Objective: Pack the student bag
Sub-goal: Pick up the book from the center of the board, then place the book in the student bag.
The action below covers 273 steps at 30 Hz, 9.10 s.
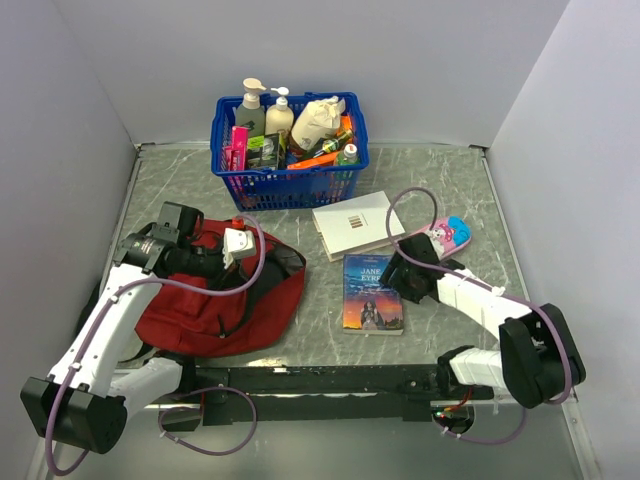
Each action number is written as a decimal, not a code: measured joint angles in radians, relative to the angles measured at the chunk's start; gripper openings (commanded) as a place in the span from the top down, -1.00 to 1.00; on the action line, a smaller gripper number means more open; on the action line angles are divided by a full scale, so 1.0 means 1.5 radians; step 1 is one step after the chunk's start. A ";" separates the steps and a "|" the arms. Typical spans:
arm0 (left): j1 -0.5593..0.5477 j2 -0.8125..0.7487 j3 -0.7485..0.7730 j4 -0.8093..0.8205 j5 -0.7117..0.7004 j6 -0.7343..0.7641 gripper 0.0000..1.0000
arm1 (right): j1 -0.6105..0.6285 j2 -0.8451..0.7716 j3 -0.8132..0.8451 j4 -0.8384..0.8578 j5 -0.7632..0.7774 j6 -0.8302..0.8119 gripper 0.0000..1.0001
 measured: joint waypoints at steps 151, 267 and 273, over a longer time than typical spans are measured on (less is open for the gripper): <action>-0.214 -0.133 -0.072 0.135 -0.277 -0.159 0.98 | 0.270 0.257 0.217 0.259 -0.389 0.047 1.00; -0.194 -0.085 -0.070 0.180 -0.165 -0.201 0.98 | 0.351 0.244 0.101 0.423 -0.382 0.016 -1.00; -0.194 -0.085 -0.070 0.180 -0.164 -0.200 0.98 | 0.346 0.241 0.092 0.400 -0.346 -0.030 -1.00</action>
